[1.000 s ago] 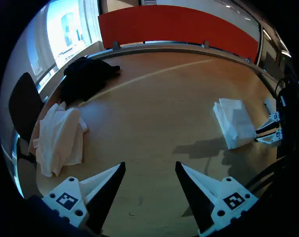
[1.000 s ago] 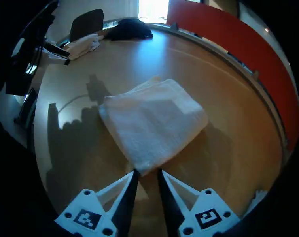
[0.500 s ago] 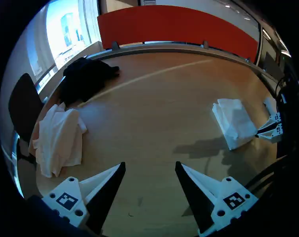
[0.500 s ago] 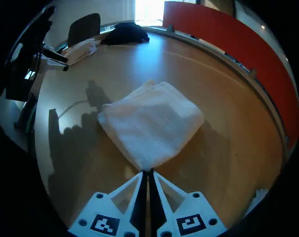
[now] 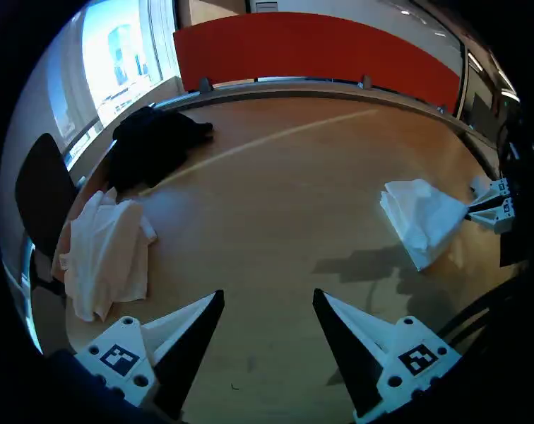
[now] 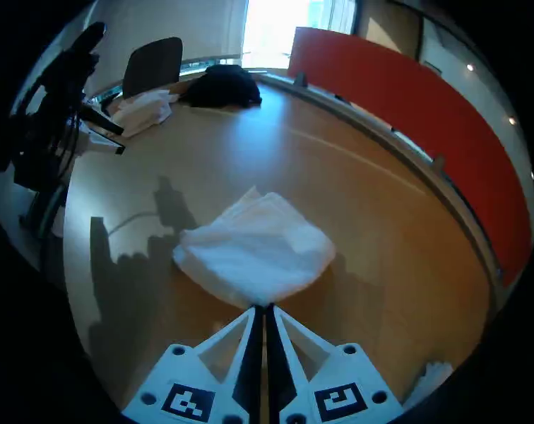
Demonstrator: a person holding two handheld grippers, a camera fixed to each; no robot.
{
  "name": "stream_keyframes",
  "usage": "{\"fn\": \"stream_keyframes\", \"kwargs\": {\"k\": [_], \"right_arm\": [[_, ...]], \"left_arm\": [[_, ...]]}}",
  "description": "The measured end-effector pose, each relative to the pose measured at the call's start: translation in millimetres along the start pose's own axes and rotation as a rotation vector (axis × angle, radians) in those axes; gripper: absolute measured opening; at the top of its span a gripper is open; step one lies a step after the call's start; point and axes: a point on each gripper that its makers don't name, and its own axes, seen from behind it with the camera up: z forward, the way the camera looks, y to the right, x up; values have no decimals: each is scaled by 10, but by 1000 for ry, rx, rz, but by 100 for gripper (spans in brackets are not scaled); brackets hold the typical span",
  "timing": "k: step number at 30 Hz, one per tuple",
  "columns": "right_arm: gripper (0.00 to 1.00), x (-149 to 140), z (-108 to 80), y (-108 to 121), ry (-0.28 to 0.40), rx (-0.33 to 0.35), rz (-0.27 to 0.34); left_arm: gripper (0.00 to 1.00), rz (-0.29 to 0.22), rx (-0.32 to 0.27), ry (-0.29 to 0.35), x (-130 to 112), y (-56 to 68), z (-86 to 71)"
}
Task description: Fold towel
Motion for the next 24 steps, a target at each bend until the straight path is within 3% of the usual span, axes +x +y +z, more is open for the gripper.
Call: {"fn": "stream_keyframes", "kwargs": {"k": [12,24], "right_arm": [[7,750,-342,341,125,-64,-61],[7,970,-595,529,171,-99,-54]], "left_arm": [[93,0,-11,24,123,71,1],[93,8,-20,34,182,152,-6]]}}
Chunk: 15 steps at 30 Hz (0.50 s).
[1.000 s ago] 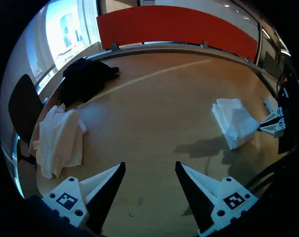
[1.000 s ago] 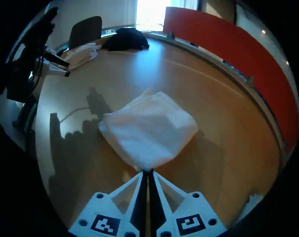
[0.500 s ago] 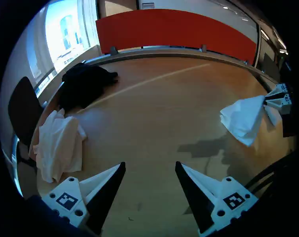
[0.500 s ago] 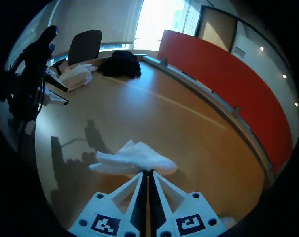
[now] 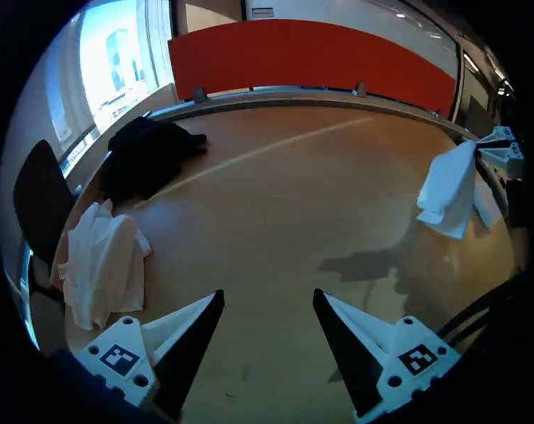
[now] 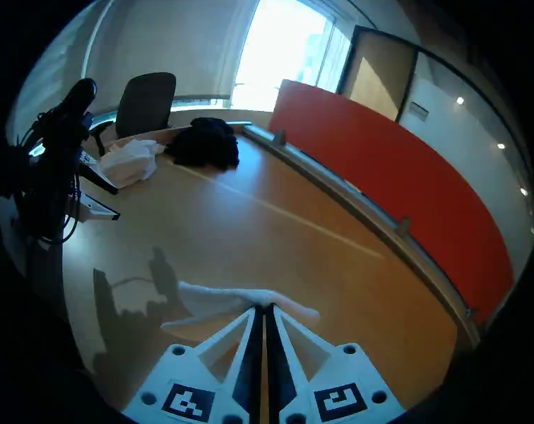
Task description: Fold towel
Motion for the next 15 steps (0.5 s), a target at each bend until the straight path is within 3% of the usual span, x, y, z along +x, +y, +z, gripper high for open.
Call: {"fn": "stream_keyframes", "kwargs": {"k": [15], "right_arm": [[7,-19,-192,330,4,-41,30]], "left_arm": [[93,14,-9,7,75,67,34]]}}
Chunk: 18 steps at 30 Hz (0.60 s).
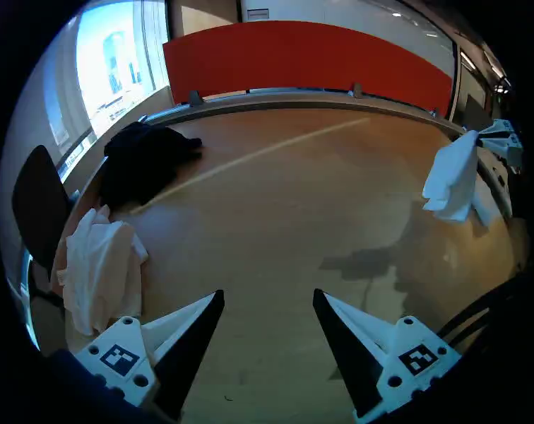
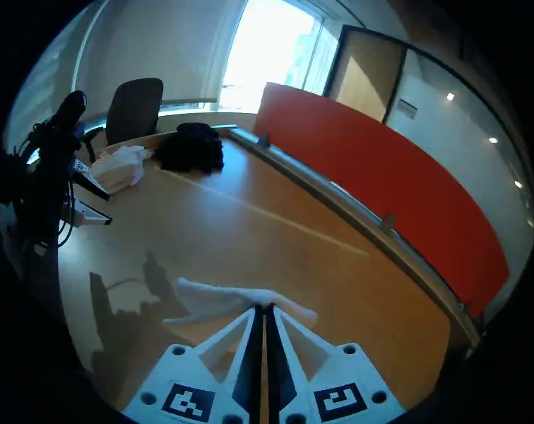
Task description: Fold towel
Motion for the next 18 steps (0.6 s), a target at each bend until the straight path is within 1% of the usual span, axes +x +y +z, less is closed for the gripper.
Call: {"fn": "stream_keyframes", "kwargs": {"k": [11,18], "right_arm": [[6,-69,-198,369,-3,-46,20],[6,-168,-323,627,-10,-78,47]], "left_arm": [[93,9,-4,0,28,38,16],[93,7,-4,-3,33,39,28]]}}
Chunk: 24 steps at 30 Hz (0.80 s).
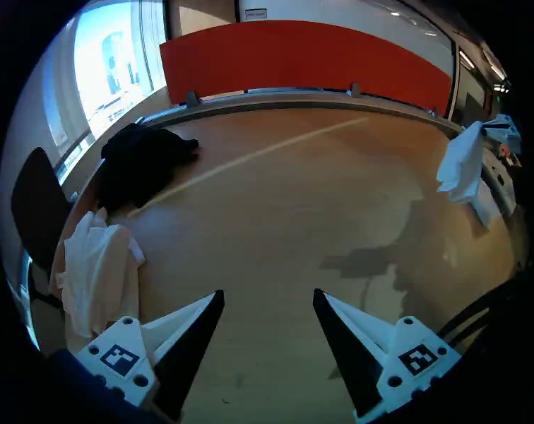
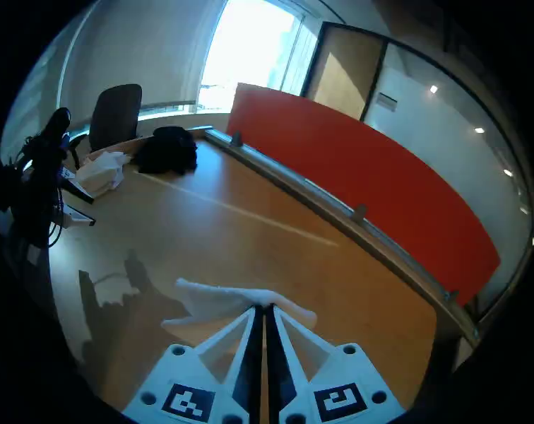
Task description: Fold towel
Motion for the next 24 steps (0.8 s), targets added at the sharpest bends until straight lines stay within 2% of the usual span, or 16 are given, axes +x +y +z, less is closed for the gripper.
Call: {"fn": "stream_keyframes", "kwargs": {"k": [24], "right_arm": [[6,-579,-306,1008,-78,-116,63]], "left_arm": [[93,20,8,-9,51,38,25]]}}
